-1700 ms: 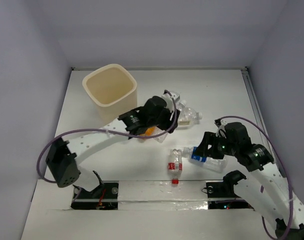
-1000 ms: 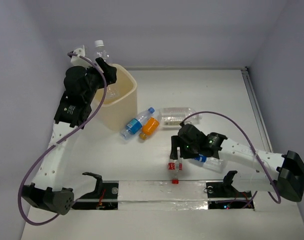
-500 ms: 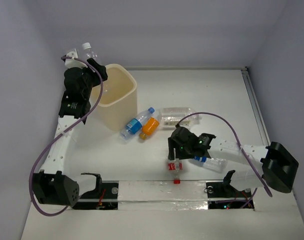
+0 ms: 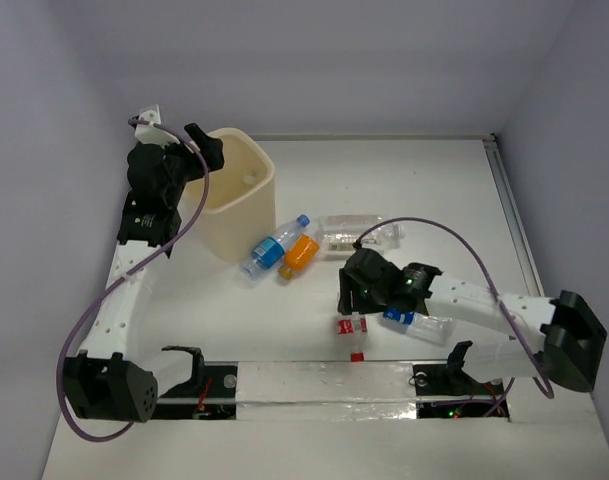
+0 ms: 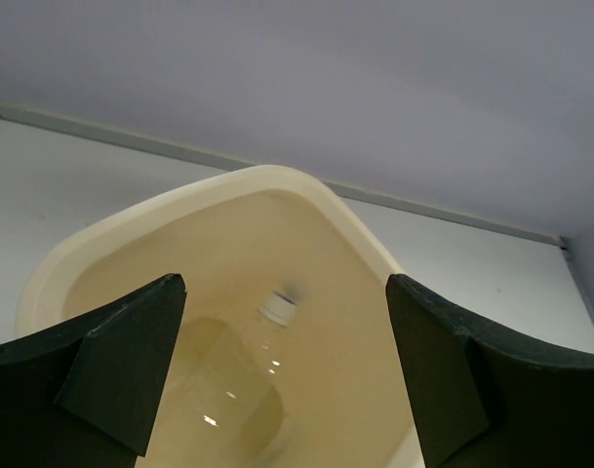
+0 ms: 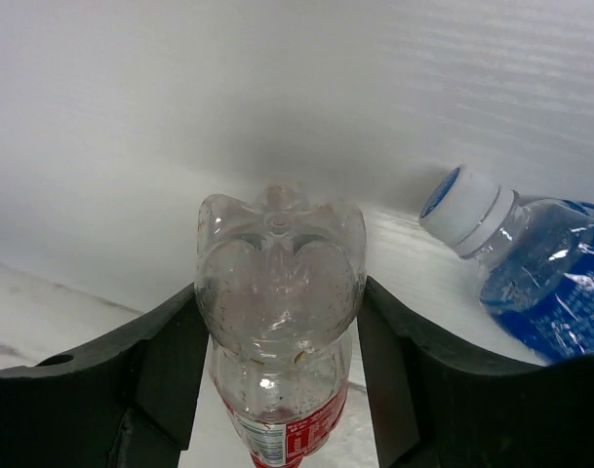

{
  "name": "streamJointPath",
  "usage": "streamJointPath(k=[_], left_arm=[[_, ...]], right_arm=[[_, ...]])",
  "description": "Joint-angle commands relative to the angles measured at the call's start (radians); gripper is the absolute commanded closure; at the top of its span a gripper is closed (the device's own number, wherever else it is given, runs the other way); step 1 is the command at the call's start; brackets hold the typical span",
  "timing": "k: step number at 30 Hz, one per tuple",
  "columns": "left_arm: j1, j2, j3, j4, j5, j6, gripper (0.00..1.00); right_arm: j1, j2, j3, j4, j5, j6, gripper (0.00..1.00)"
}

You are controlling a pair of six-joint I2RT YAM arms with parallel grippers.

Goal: Put the plastic bottles in the bin

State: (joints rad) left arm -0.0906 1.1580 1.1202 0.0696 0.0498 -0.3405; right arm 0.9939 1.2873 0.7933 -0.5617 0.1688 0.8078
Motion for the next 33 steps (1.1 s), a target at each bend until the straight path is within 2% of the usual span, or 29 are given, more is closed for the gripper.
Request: streamJointPath(k=[1,2,5,6,8,9,12,13,15,16,20,26,28,29,30,33], left_arm=[[-0.001,-0.087,0.070,0.009,0.103,-0.017,0.20],[-0.001,-0.102,0.063,-0.011,0.117,-0.035,0.22],[-0.043,-0.179,-0.002,-0.049,0.147,-0.061,0.36],[-0.055,-0.223,-0.023,-0.059,0.153,-0.078,0.45],[-0.090,-0.267,-0.092,-0.100,0.151,-0.092,0.57],[-0.100,-0.306,-0.114,-0.117,0.144,-0.106,0.68],[-0.112,-0.383,-0.187,-0.189,0.133,-0.127,0.79],[-0.112,-0.402,-0.219,-0.206,0.128,-0.137,0.80],[-0.112,-0.458,-0.243,-0.263,0.107,-0.141,0.83],[-0.112,-0.475,-0.259,-0.307,0.095,-0.141,0.84],[-0.121,-0.549,-0.315,-0.376,0.071,-0.138,0.86],[-0.141,-0.587,-0.408,-0.389,0.176,-0.164,0.86],[-0.164,-0.590,-0.427,-0.378,0.193,-0.176,0.86],[-0.188,-0.586,-0.439,-0.369,0.194,-0.176,0.86],[-0.204,-0.571,-0.442,-0.361,0.206,-0.160,0.86],[-0.313,-0.517,-0.445,-0.341,0.174,-0.146,0.83]], right_arm=[[0.009,-0.121,0.145,-0.056,0.046,-0.019,0.53],[0.009,-0.138,0.209,-0.056,0.040,-0.028,0.53],[0.009,-0.152,0.331,-0.024,0.022,-0.082,0.53],[0.009,-0.116,0.440,-0.017,0.026,-0.100,0.53],[0.009,-0.051,0.579,-0.009,0.055,-0.160,0.53],[0.009,0.024,0.725,-0.003,0.066,-0.180,0.53],[0.009,0.143,0.944,0.031,0.103,-0.252,0.53],[0.009,0.224,1.084,0.051,0.115,-0.274,0.52],[-0.006,0.305,1.203,0.075,0.126,-0.283,0.52],[-0.024,0.385,1.316,0.088,0.118,-0.271,0.52],[-0.043,0.585,1.562,0.117,0.190,-0.246,0.51],[-0.072,0.757,1.682,0.255,0.288,-0.170,0.48],[-0.072,0.823,1.747,0.264,0.284,-0.159,0.36],[-0.083,0.843,1.780,0.255,0.258,-0.159,0.14],[-0.083,0.860,1.837,0.247,0.241,-0.168,0.02],[-0.083,0.834,1.828,0.256,0.216,-0.226,0.00]])
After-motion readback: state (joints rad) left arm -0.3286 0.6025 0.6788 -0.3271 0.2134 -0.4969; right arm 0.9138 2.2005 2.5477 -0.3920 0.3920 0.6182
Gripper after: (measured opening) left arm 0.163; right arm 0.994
